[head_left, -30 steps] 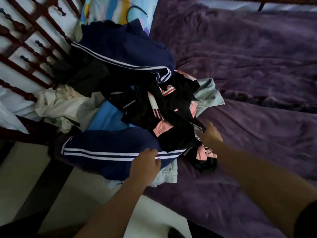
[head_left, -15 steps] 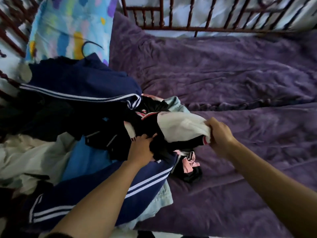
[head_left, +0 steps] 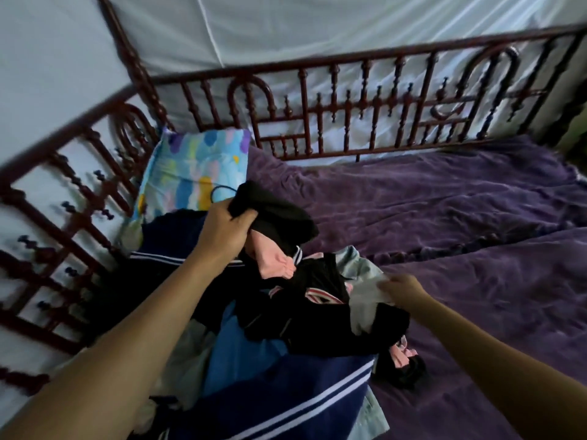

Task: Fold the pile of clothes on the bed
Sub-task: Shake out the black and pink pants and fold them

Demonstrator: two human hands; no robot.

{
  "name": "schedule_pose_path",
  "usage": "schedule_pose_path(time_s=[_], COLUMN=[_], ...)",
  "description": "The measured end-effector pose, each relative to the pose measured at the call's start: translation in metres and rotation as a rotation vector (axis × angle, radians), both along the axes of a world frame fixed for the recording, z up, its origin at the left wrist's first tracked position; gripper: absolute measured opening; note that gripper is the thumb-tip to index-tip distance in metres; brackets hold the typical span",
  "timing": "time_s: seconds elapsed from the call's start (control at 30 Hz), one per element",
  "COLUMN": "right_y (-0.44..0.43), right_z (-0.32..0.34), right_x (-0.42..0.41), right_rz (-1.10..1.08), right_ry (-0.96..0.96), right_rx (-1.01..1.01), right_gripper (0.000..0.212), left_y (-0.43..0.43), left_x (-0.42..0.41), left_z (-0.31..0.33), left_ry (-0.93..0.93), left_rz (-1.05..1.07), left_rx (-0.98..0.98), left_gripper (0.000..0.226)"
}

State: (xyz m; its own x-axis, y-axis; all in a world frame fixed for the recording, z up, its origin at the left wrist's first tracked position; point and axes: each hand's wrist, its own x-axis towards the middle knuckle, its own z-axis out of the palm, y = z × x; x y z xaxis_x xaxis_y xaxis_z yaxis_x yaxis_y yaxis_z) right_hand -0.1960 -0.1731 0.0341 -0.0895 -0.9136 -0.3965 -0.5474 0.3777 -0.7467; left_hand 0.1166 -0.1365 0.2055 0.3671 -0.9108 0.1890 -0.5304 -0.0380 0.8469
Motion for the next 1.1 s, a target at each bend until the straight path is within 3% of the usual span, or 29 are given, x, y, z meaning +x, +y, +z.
schedule_pose_path(time_s=[0.03, 0.1, 0.2, 0.3, 0.4, 0.5, 0.57, 0.7, 0.8, 0.9, 1.03, 1.1], right_y=[0.004, 0.01, 0.023, 0.022, 0.011, -0.005, -0.01, 0.005, 0.024, 0.041, 0.026, 0.002], right_z=[0.007, 0.028, 0.074, 0.113, 0.134, 0.117, 0.087, 0.008, -0.052, -0.09, -0.116, -0.123], right_x=[0.015, 0.045, 0.09, 0.118, 0.131, 0.132, 0.129, 0.115, 0.101, 0.086, 0.067, 0.063], right_rz=[0.095, 0.257, 0.451, 0.511, 0.569, 0.58, 0.539, 0.505, 0.57, 0.565, 0.474, 0.399], right_ry=[0.023, -0.003, -0.347, -0.529, -0.357, -0.115, 0.032, 0.209, 0.294, 0.346, 0.368, 0.366], right_rx=[-0.014, -0.087, -0.163, -0.255, -0.365, -0.31, -0.239, -0.016, 0.143, 0.248, 0.188, 0.122], right_gripper=[0.005, 0.032, 0.071, 0.079, 0.051, 0.046, 0.034, 0.014, 0.03, 0.03, 0.026, 0.033], left_y=[0.002, 0.006, 0.008, 0.012, 0.02, 0.03, 0.036, 0.056, 0.082, 0.1, 0.098, 0.093], left_x=[-0.001, -0.003, -0.007, -0.006, 0.0, 0.013, 0.027, 0.064, 0.086, 0.093, 0.08, 0.068], left_z=[0.006, 0.015, 0.029, 0.053, 0.089, 0.121, 0.122, 0.049, -0.039, -0.11, -0.171, -0.191], left_ry=[0.021, 0.078, 0.206, 0.284, 0.38, 0.524, 0.419, -0.107, -0.331, -0.376, -0.26, -0.167], left_rz=[-0.027, -0.045, -0.033, -0.053, -0.044, -0.065, -0.036, -0.062, -0.057, -0.041, -0.135, -0.211], left_rx=[-0.004, -0.015, -0.043, -0.061, -0.146, -0.255, -0.273, 0.073, 0.396, 0.65, 0.81, 0.883], left_gripper=[0.011, 0.009, 0.015, 0.019, 0.022, 0.017, 0.017, 0.007, 0.009, 0.014, 0.018, 0.032])
